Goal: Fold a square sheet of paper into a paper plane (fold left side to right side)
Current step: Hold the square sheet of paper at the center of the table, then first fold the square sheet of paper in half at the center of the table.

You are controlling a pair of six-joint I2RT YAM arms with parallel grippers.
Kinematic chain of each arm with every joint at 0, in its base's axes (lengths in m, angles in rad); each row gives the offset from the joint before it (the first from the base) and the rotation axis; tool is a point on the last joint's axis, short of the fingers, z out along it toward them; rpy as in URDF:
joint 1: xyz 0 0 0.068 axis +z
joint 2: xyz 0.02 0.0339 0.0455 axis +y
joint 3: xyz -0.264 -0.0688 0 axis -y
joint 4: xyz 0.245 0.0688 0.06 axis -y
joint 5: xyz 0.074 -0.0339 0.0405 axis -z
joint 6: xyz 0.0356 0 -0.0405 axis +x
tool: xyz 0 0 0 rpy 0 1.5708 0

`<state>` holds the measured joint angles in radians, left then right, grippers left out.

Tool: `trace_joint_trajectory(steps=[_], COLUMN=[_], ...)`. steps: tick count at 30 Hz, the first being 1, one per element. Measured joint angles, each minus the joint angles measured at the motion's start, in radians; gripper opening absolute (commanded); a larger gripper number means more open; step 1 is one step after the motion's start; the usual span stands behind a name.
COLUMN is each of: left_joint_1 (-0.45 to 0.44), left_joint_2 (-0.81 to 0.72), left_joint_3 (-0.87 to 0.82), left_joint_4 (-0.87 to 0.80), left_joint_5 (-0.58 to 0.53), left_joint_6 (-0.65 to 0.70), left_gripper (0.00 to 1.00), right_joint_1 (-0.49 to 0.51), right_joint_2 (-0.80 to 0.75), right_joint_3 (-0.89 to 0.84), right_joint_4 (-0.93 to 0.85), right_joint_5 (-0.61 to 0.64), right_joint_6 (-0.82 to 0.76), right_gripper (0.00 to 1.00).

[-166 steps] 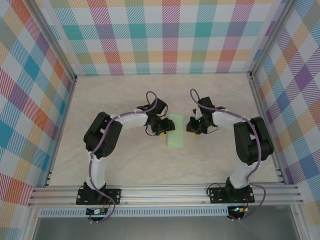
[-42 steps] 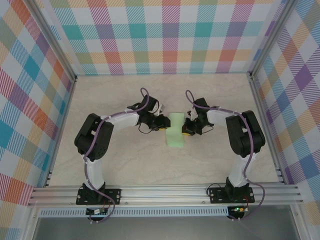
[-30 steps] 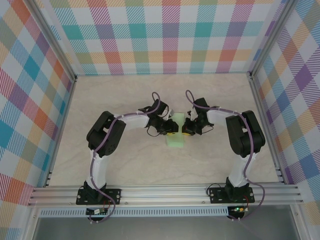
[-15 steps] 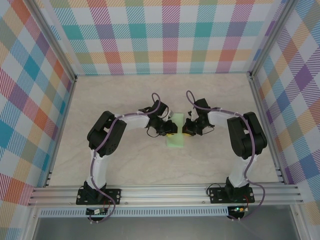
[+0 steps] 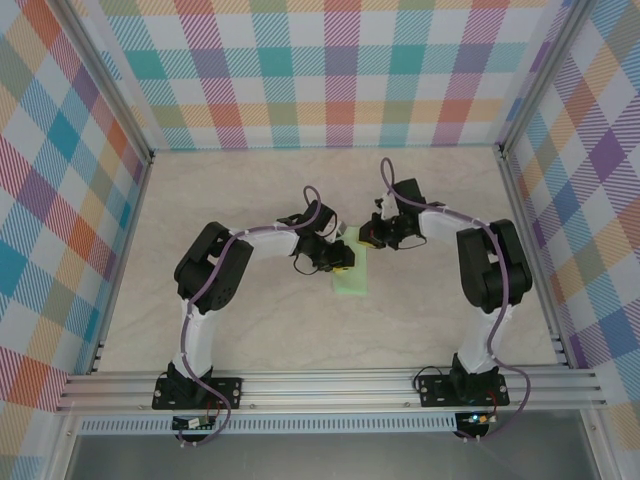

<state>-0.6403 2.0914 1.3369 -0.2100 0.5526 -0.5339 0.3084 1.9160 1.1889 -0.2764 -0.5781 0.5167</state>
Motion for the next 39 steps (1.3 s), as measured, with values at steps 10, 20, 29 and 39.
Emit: trace_joint_trajectory(steps=[10, 20, 29, 39], left_joint_1=[-0.001, -0.001, -0.002, -0.004], left_joint_2=[0.000, 0.000, -0.046, -0.137], left_joint_3=[0.000, -0.006, -0.087, -0.224], left_joint_4=[0.000, 0.007, 0.061, 0.075], left_joint_5=[-0.003, 0.001, 0.015, 0.036], left_joint_6=[0.000, 0.014, 0.053, 0.083], left_gripper=[0.26, 0.26, 0.26, 0.26], right_joint_1=[0.014, 0.014, 0.014, 0.019], right_joint_2=[0.116, 0.169, 0.172, 0.172], right_joint_3=[0.074, 0.131, 0.142, 0.145], right_joint_4=[0.006, -0.066, -0.092, -0.098], right_joint_5=[0.005, 0.066, 0.077, 0.083], right_joint_6=[0.018, 0.002, -0.002, -0.002], right_gripper=[0.05, 0.04, 0.04, 0.04])
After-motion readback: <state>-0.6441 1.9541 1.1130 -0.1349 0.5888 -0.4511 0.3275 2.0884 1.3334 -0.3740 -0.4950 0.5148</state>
